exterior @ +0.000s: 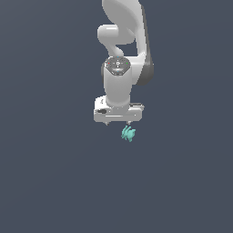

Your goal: Pick up the object and move it to a goal position.

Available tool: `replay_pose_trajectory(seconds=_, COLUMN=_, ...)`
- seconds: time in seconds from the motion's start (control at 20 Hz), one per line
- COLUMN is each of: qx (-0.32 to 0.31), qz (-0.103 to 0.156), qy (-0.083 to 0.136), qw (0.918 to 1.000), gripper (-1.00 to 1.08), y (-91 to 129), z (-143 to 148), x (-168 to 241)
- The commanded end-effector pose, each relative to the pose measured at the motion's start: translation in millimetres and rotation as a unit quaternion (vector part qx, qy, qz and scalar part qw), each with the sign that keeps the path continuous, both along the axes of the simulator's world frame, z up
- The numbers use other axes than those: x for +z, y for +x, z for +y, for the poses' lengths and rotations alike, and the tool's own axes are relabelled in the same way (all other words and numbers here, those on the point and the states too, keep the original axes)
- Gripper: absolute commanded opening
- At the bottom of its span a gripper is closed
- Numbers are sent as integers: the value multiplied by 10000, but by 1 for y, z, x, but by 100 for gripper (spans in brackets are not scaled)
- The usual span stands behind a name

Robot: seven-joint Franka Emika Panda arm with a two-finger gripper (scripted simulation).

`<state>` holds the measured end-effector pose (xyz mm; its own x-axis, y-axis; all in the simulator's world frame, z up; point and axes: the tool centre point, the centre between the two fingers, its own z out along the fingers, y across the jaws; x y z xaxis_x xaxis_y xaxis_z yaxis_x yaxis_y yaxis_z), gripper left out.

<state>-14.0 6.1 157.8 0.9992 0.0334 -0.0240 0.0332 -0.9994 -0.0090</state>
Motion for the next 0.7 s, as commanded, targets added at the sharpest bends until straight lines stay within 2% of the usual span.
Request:
replay_pose_trajectory(seconds=0.0, qx=0, qz=0, qy=0, qw=10000, gripper=100, y=0, z=0, x=0)
replay_pose_trajectory(seconds=0.65, qx=275, qz=46, qy=-26, qw=9996, gripper=100, y=-3, z=7, x=-9)
